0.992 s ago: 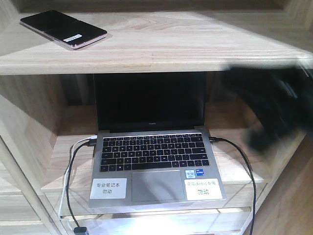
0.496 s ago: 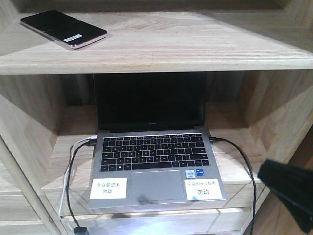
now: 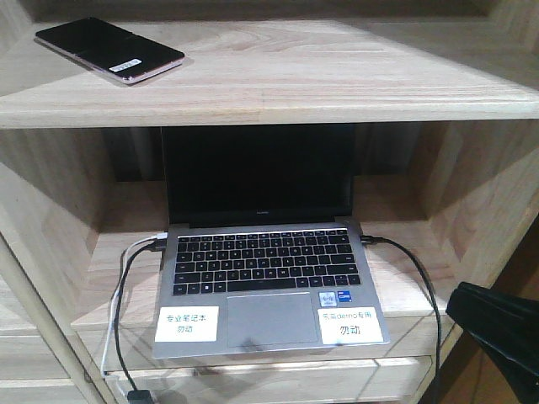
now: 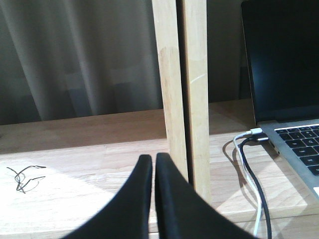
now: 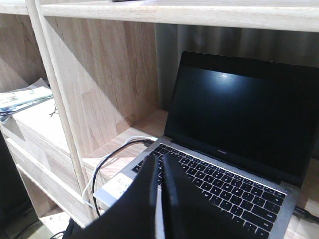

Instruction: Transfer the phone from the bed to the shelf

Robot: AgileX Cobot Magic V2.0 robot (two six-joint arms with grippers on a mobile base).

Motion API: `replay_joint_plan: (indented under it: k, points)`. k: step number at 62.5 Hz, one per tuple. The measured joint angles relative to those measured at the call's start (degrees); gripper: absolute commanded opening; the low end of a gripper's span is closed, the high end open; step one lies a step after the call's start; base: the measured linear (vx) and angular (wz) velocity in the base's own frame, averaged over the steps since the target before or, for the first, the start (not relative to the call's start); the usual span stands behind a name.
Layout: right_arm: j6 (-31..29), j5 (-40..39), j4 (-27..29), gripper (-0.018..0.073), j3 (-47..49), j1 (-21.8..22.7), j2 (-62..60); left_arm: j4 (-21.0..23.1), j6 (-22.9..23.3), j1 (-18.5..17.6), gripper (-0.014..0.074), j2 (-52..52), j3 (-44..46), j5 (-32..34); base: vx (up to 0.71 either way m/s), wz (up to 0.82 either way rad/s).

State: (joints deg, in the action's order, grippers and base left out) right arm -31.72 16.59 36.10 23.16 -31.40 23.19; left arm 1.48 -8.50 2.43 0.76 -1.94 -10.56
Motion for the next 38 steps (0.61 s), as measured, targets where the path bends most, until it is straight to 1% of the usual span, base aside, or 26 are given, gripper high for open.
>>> replay_joint_plan:
  k: [32, 38]
  points:
    - [0.2, 0.0, 0.3, -0.0006, 0.0, 0.0, 0.0, 0.0, 0.0, 0.0, 0.0001, 0.0, 0.0, 0.0, 0.0, 0.0]
    - [2.9, 0.0, -2.5, -0.0006, 0.0, 0.0, 0.0, 0.0, 0.0, 0.0, 0.0001, 0.0, 0.0, 0.0, 0.0, 0.0]
